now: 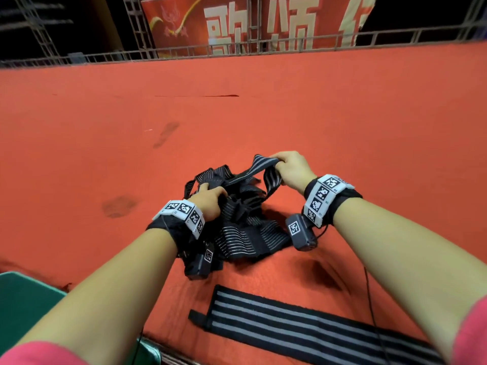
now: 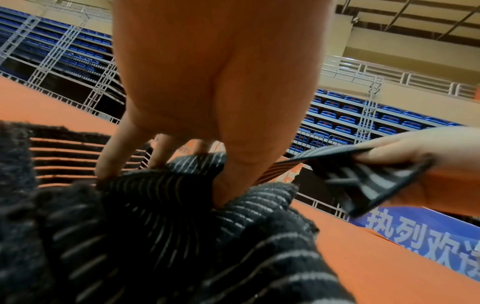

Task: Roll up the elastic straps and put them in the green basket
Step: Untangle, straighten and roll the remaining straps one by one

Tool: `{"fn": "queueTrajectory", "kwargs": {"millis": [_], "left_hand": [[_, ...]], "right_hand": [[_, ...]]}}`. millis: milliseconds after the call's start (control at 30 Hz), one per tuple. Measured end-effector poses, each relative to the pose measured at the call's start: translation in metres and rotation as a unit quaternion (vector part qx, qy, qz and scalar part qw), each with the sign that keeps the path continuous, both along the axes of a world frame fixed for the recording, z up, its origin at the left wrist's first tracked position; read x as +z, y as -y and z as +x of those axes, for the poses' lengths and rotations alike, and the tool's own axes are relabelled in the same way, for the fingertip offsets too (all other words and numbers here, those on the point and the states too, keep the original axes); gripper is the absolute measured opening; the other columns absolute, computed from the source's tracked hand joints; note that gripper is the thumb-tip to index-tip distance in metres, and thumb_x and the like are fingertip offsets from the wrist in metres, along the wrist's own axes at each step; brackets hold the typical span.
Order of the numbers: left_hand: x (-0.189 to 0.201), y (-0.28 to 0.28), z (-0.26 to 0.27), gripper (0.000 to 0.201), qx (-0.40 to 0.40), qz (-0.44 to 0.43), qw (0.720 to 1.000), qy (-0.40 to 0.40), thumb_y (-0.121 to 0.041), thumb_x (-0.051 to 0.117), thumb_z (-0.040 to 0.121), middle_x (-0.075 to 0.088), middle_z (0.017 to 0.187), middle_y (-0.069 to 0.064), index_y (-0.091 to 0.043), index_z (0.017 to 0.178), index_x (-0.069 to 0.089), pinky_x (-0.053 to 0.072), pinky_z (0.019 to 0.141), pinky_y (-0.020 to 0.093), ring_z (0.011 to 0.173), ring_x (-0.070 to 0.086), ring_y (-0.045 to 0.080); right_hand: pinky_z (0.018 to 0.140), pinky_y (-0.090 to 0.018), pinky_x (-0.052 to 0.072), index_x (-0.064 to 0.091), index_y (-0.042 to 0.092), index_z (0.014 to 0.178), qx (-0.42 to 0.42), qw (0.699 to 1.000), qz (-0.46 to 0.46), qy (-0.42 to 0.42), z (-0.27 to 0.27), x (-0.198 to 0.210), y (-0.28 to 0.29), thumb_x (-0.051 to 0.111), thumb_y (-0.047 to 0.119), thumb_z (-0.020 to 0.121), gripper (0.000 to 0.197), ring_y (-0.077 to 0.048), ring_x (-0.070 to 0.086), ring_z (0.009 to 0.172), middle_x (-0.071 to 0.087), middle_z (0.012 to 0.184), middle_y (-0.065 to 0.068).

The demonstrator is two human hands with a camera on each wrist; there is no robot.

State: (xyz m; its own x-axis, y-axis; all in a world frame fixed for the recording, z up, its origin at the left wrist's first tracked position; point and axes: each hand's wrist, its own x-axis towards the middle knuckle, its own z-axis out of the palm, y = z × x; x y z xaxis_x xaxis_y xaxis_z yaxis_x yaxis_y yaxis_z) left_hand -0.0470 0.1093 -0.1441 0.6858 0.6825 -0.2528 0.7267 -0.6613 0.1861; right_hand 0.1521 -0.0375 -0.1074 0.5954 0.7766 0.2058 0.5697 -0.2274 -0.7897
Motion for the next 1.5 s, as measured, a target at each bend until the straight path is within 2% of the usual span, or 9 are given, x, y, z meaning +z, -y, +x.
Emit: {"fn": "queueTrajectory", "kwargs": {"millis": [233,567,733,867,1000,1100,1200,1333,1500], "left_hand": [[0.011,0.022,-0.003,0.044,0.022,0.020,0.999,0.023,-0.021,0.059,0.087,0.016,0.159,0.012,-0.037,0.127,0.048,0.046,0.102,0.042,0.134,0.043,0.039],[0.022,0.043,0.001,0.032,0.054,0.045,0.997,0.012,-0.036,0.058,0.085,0.042,0.135,0.011,-0.027,0.115,0.049,0.047,0.098,0.049,0.116,0.051,0.040],[0.022,0.058,0.007,0.039,0.073,0.055,0.996,0.010,-0.031,0.054,0.089,0.039,0.140,0.015,-0.026,0.127,0.051,0.037,0.107,0.054,0.130,0.037,0.044],[0.039,0.081,0.025,0.047,0.014,0.059,0.995,0.082,-0.037,0.052,0.085,0.034,0.150,0.005,-0.034,0.132,0.052,0.031,0.111,0.054,0.140,0.027,0.034],[0.048,0.109,0.049,0.062,-0.091,0.010,0.992,0.089,-0.066,0.053,0.063,0.061,0.126,-0.005,-0.040,0.119,0.061,0.042,0.103,0.049,0.118,0.054,0.025],[0.036,0.120,0.056,0.053,-0.088,0.074,0.993,0.023,-0.051,0.071,0.072,0.060,0.122,-0.004,-0.032,0.120,0.061,0.037,0.102,0.054,0.120,0.053,0.027],[0.023,0.117,0.059,0.032,-0.051,0.130,0.990,0.009,-0.028,0.057,0.089,0.056,0.127,0.000,-0.028,0.120,0.063,0.034,0.102,0.056,0.124,0.047,0.031],[0.025,0.112,0.060,0.027,-0.040,0.132,0.990,0.015,-0.022,0.052,0.096,0.059,0.128,0.002,-0.024,0.120,0.064,0.030,0.105,0.055,0.127,0.046,0.030],[0.027,0.111,0.060,0.026,-0.066,0.158,0.984,0.052,-0.021,0.051,0.096,0.055,0.130,0.001,-0.022,0.118,0.065,0.030,0.104,0.055,0.126,0.044,0.031]], "right_hand": [[0.081,-0.046,0.057,0.074,0.013,0.102,-0.061,0.998,0.018,0.014,0.003,0.036,0.045,0.040,0.001,0.087,0.040,-0.031,0.066,0.087,0.069,0.090,-0.007],[0.064,-0.052,0.059,0.069,0.011,0.079,-0.187,0.981,0.057,-0.003,0.014,0.067,0.090,0.036,0.000,0.080,0.035,-0.042,0.068,0.072,0.068,0.077,-0.017],[0.058,-0.053,0.059,0.069,0.004,0.076,-0.232,0.965,0.118,-0.033,0.021,0.078,0.108,0.035,0.002,0.078,0.034,-0.042,0.067,0.066,0.067,0.071,-0.019],[0.054,-0.051,0.059,0.069,0.002,0.080,-0.208,0.970,0.118,-0.041,0.017,0.077,0.111,0.037,0.002,0.081,0.032,-0.040,0.067,0.068,0.064,0.070,-0.016],[0.055,-0.047,0.060,0.070,0.002,0.086,-0.196,0.971,0.125,-0.061,0.015,0.075,0.112,0.038,0.002,0.083,0.033,-0.041,0.068,0.076,0.068,0.082,-0.022],[0.052,-0.042,0.059,0.068,0.009,0.081,-0.198,0.968,0.132,-0.079,0.020,0.073,0.120,0.038,0.002,0.084,0.031,-0.038,0.067,0.074,0.068,0.083,-0.020],[0.048,-0.032,0.052,0.067,0.015,0.080,-0.213,0.964,0.129,-0.095,0.034,0.066,0.134,0.040,0.003,0.085,0.030,-0.033,0.065,0.070,0.066,0.080,-0.014],[0.046,-0.028,0.050,0.072,0.016,0.089,-0.185,0.980,0.000,-0.078,0.053,0.036,0.149,0.050,0.001,0.086,0.026,-0.023,0.062,0.060,0.065,0.071,-0.005],[0.075,-0.027,0.047,0.075,0.022,0.094,-0.098,0.985,-0.142,0.000,0.044,0.001,0.142,0.051,0.001,0.089,0.032,-0.020,0.061,0.084,0.068,0.091,0.000]]}}
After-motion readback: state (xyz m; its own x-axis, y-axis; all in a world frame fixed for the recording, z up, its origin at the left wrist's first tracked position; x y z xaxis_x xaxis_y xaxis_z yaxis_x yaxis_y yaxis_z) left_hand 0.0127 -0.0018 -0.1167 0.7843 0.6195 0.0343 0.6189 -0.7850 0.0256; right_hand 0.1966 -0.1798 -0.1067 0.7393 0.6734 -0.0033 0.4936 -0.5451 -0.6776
